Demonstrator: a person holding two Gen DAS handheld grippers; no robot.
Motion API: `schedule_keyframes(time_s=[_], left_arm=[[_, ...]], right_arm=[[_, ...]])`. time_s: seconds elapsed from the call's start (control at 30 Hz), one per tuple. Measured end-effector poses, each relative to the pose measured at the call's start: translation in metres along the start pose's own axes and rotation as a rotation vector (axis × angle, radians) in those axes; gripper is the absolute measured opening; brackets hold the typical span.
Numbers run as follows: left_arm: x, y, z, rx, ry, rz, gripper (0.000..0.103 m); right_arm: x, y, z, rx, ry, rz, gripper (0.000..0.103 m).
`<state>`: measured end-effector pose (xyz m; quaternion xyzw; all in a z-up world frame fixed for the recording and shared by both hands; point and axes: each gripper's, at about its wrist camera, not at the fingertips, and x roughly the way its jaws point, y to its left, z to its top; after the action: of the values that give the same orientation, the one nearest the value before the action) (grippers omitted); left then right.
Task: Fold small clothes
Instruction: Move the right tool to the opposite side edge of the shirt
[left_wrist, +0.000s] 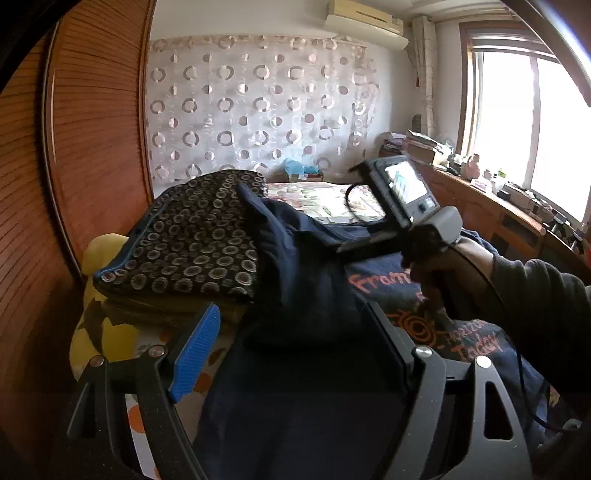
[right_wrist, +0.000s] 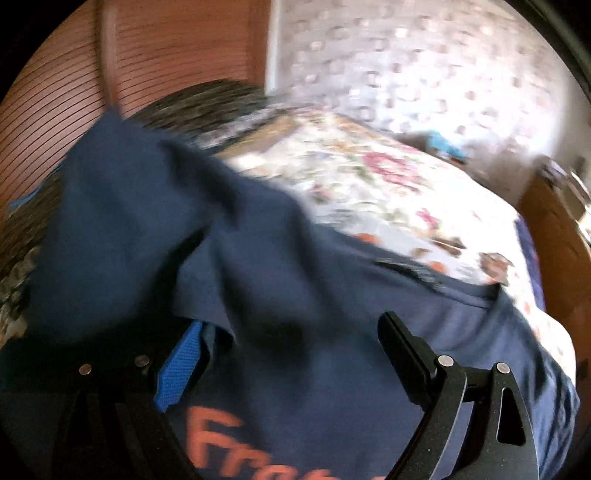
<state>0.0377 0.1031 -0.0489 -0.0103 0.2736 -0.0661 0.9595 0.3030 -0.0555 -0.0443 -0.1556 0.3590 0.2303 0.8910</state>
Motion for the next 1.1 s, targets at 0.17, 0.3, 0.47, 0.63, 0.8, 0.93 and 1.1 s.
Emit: schedule_keyframes(time_s=[0.17,0.3,0.47,0.63,0.8,0.93,1.1], left_arm=[[0.003,-0.01,0.001,0.008,0.004,-0.007,0.079],[0.003,-0.016,0.003,0.016,0.002,-0.014,0.079],[0.004,-0.027,0.004,0.03,0.0,-0.023,0.079],[0.005,-0.039,0.006,0.04,-0.003,-0.037,0.079],[0.008,-0.054,0.004,0.056,0.004,-0.061,0.079],[0.011,-0.066,0.003,0.073,0.015,-0.077,0.079],[0.015,-0.079,0.003,0.094,0.025,-0.105,0.079]], right_arm=[[-0.008,-0.032,-0.009,0.105,-0.046,-0.015,0.093],[-0.026,-0.034,-0.022,0.096,-0.084,0.012,0.093],[-0.07,-0.043,-0.053,0.087,-0.148,0.059,0.093],[-0.1,-0.059,-0.095,0.08,-0.192,0.052,0.093],[-0.138,-0.081,-0.147,0.122,-0.212,0.03,0.093],[-0.151,-0.1,-0.175,0.142,-0.198,-0.036,0.093],[-0.164,-0.131,-0.21,0.195,-0.184,-0.115,0.093]])
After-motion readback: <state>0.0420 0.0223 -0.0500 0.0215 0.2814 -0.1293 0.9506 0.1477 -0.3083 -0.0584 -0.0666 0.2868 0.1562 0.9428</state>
